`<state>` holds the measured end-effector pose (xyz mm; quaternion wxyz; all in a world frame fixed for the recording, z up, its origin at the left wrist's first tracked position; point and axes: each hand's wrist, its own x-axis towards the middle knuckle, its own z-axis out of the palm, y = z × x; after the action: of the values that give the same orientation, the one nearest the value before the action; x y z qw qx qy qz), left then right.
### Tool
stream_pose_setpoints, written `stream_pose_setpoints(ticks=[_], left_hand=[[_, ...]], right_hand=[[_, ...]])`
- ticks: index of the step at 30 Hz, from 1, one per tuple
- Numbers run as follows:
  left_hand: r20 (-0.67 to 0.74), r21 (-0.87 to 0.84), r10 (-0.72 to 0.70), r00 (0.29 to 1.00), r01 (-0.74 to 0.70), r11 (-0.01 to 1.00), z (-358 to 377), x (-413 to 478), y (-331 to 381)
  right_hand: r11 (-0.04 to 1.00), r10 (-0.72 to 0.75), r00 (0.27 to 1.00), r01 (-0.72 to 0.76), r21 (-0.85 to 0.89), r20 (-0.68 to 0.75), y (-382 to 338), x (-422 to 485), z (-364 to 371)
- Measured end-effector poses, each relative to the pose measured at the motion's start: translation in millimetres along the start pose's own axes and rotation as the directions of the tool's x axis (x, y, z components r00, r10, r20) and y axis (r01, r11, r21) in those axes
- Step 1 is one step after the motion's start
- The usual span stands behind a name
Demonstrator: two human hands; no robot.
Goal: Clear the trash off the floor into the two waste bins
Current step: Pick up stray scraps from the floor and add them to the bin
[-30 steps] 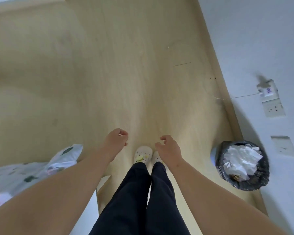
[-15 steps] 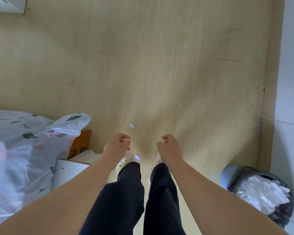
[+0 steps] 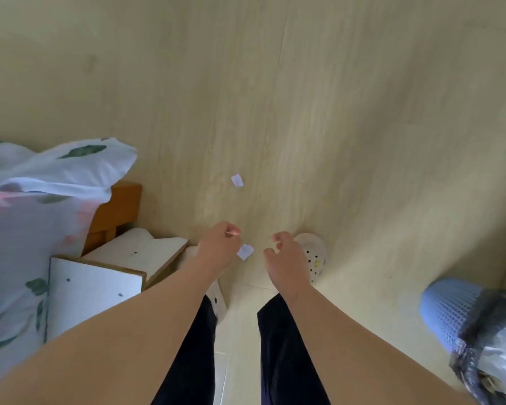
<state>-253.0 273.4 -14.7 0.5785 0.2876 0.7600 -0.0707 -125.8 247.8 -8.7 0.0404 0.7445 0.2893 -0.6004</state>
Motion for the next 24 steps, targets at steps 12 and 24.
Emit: stream_pose_setpoints(ticks=[12,24], left_hand=[[-0.264,0.177,0.206,0.942,-0.163,0.971,48.9,194.3,-113.2],[-0.146,0.675,0.644,0.751,-0.401,0.62,53.1,266.5,-42.4]], right_hand=[[0.951,-0.063,0.995,0.038,-0.306,-0.074,103.6,164.3,180.3],[0.996,-0.001,0.979,-0.017,-0.089,-0.204,94.6,207.4,143.3]])
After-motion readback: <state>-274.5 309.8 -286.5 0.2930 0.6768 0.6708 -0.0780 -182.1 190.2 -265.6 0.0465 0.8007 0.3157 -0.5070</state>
